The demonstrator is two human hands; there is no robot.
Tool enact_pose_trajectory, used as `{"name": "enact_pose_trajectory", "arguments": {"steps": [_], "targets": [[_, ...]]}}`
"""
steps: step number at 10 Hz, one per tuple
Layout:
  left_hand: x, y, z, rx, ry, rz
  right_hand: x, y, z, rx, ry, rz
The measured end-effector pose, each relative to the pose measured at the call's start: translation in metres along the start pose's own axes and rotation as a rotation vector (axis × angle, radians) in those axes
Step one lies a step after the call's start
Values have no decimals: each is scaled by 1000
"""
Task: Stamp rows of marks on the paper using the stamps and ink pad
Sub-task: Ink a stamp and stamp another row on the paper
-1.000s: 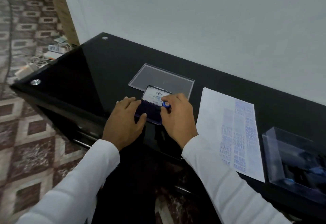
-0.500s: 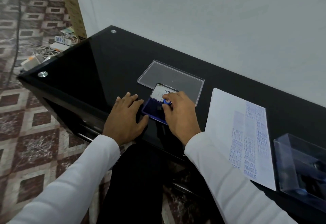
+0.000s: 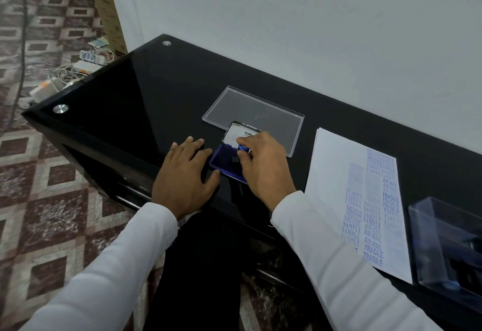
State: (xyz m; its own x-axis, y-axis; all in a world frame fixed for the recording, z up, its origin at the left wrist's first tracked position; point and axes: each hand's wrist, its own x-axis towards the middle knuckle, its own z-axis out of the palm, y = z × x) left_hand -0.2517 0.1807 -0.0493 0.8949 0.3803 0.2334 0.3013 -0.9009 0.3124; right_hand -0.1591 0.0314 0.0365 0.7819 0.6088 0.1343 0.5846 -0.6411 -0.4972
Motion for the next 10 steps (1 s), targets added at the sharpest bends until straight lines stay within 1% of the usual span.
{"name": "enact_pose_trajectory", "arguments": {"steps": [2,3,4,6,7,8,10], "targets": [[0,-1,3,12,11,-1,2,0,-1,-8,20,-24],[1,-2,3,19,5,0,2,2,-3,22,73,-5],[1,-2,4,24,5,1,0,3,-4,30,89,-15],[0,-2,5,31,9,0,-1,5,-3,1,21,0],[1,-2,5,31,5,1,-1,5,-4,-28,15,-13],[1,-3,5,33,5,1,-1,7,-4,-28,46,-42],[1,-2,5,23,9,0,-5,9,-4,21,83,-38]]}}
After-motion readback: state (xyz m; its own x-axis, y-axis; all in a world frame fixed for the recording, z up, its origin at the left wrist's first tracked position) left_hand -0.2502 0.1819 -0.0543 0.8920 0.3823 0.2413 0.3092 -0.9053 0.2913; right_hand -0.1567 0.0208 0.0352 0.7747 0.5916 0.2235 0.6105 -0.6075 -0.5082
